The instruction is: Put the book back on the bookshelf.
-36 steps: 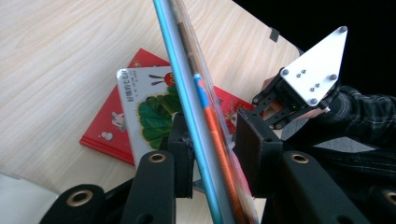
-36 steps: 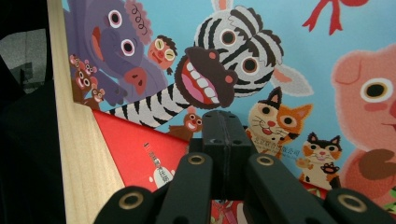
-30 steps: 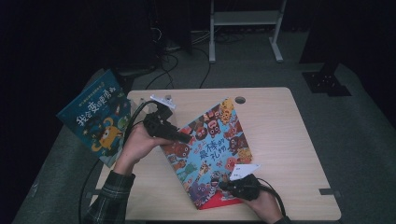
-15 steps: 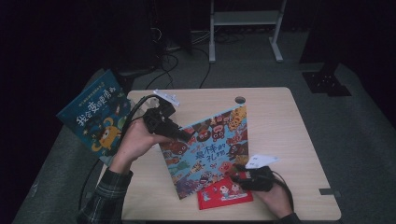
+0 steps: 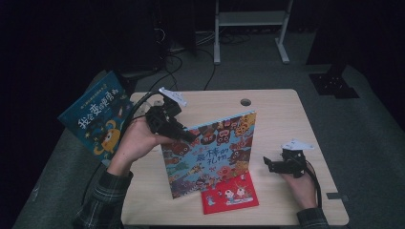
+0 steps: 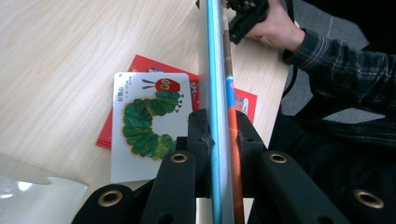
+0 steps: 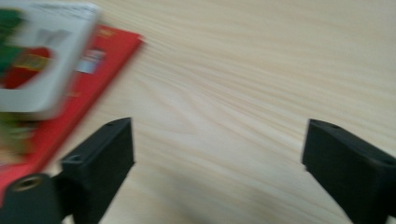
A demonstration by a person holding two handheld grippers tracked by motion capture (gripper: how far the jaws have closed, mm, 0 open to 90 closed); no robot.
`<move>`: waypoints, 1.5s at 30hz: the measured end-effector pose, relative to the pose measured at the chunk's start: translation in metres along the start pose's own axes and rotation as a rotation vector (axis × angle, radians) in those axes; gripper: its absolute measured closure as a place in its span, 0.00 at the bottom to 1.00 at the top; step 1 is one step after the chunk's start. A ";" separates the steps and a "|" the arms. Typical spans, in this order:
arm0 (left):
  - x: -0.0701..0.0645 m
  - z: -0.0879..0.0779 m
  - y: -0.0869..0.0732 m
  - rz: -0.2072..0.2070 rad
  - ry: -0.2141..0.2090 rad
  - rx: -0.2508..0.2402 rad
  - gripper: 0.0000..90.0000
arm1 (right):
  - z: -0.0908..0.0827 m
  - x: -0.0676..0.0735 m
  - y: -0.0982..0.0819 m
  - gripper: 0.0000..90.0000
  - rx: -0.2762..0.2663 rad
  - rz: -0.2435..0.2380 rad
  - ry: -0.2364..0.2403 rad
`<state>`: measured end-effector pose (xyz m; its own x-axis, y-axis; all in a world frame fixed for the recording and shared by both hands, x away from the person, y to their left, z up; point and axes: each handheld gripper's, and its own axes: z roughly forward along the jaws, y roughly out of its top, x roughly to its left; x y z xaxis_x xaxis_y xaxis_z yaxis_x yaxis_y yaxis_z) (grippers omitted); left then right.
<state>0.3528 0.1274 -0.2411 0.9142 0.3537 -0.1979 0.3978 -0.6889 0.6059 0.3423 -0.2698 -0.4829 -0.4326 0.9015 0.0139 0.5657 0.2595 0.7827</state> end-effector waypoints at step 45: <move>0.008 -0.107 -0.074 -0.125 0.073 -0.091 0.90 | 0.025 -0.027 -0.007 0.01 0.102 0.084 -0.098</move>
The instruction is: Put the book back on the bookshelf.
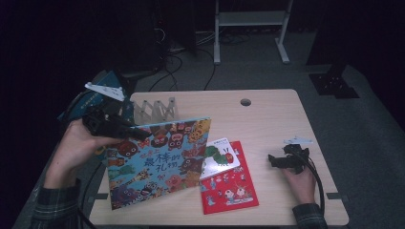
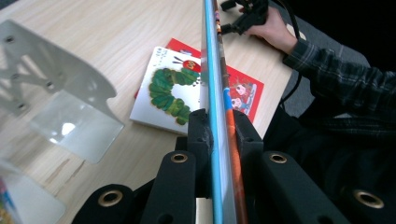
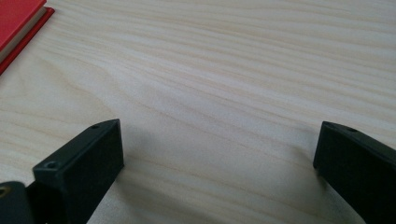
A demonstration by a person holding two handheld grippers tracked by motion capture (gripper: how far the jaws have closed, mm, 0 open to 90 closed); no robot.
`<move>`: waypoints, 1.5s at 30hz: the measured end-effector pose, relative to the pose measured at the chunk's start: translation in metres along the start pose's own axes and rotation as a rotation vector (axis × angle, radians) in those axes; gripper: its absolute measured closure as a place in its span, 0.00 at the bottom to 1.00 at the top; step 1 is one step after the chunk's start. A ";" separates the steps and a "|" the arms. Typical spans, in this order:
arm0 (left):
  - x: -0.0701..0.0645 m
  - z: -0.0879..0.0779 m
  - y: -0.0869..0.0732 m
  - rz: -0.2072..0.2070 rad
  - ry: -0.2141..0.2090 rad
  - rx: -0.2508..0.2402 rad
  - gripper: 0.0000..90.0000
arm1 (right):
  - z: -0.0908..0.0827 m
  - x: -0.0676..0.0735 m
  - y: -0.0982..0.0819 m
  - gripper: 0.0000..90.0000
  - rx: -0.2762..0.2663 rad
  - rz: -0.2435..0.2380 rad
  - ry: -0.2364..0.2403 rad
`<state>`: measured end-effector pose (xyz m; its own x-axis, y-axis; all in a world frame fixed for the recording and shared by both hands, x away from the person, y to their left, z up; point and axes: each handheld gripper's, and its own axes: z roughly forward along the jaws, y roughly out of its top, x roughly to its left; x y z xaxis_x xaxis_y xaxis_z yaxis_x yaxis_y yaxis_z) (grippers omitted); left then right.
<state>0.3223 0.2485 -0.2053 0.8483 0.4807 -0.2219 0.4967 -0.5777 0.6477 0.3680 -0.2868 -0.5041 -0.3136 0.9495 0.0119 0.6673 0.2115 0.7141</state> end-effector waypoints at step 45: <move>0.058 -0.102 -0.094 -0.346 0.392 -0.155 0.89 | 0.000 -0.001 0.000 0.01 0.000 0.008 -0.007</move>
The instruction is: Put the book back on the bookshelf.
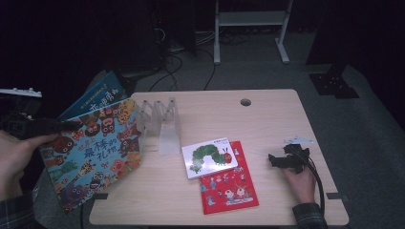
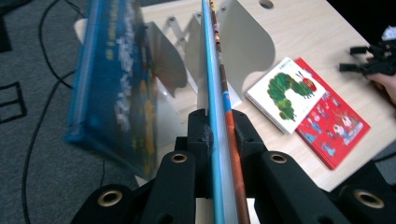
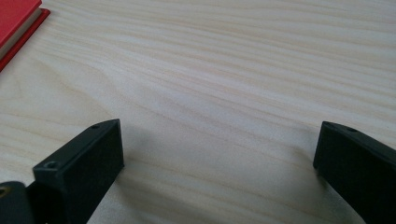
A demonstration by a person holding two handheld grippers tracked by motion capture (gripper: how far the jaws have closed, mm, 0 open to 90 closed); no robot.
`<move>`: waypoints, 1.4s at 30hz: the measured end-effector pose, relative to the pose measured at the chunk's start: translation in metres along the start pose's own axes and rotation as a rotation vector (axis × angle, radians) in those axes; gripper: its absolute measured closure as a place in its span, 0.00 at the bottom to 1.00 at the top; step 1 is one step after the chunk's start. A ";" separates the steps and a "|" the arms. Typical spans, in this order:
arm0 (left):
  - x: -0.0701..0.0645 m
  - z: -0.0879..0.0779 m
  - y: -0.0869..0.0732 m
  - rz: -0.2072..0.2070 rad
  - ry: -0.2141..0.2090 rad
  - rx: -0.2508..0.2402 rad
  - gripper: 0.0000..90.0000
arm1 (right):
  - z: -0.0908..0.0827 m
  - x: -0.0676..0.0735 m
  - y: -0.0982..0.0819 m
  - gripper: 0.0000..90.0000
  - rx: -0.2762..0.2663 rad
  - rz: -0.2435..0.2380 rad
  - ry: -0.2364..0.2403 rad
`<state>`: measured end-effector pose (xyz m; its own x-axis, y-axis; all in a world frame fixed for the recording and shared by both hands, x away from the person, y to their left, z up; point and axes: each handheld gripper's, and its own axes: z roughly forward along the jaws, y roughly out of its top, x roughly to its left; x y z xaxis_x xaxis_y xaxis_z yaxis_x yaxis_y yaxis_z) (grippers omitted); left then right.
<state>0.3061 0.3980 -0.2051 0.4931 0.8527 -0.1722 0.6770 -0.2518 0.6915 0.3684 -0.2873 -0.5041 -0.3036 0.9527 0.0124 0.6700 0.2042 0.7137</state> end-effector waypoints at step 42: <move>0.011 0.069 0.006 -0.052 0.198 -0.016 0.89 | 0.000 0.000 0.000 0.01 0.000 0.001 -0.001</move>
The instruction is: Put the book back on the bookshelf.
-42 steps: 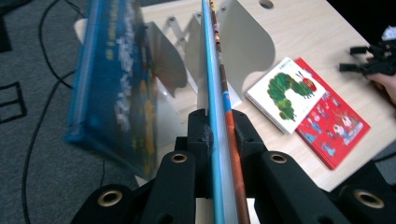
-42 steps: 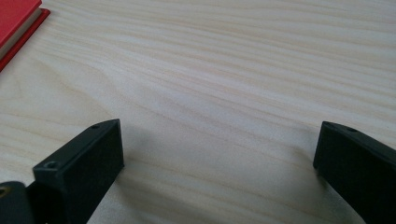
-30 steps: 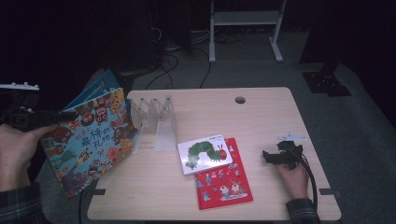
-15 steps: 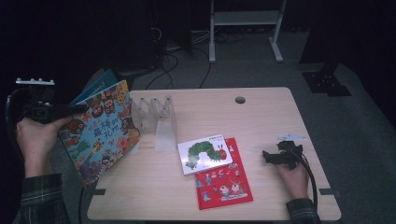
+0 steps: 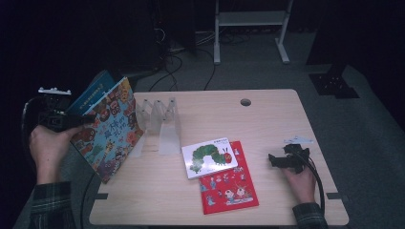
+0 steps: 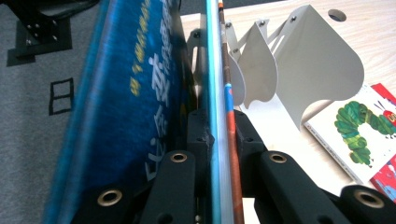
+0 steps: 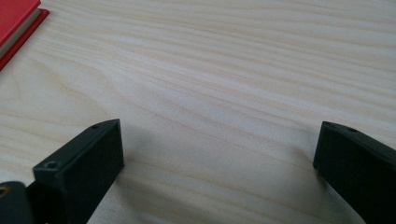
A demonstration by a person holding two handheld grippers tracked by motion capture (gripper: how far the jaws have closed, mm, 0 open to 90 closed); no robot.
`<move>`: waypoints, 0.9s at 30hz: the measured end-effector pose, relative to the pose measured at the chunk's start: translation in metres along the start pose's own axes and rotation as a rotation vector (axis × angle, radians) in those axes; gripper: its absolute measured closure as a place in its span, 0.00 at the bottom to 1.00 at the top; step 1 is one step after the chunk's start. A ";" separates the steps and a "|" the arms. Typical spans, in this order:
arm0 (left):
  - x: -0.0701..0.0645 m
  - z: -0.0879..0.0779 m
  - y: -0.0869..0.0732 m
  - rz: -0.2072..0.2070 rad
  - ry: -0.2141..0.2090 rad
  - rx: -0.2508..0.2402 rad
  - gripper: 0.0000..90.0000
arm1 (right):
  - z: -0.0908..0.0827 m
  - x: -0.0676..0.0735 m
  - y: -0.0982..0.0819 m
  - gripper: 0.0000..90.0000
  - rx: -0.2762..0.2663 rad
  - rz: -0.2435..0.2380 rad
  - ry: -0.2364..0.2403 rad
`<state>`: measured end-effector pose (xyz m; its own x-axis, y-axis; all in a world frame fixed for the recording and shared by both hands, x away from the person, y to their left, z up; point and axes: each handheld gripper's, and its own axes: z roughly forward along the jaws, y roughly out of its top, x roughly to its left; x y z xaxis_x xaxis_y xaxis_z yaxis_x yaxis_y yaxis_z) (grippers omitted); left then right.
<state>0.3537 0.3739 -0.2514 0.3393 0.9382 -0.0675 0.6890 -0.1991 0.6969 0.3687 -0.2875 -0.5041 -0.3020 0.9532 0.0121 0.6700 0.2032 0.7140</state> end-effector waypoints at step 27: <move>0.012 -0.025 0.001 0.000 0.014 0.025 0.83 | 0.000 0.000 0.000 0.01 0.000 -0.003 0.003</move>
<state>0.3428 0.3922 -0.2335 0.3303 0.9421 -0.0577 0.7049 -0.2055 0.6789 0.3686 -0.2873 -0.5041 -0.3058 0.9520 0.0121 0.6694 0.2059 0.7138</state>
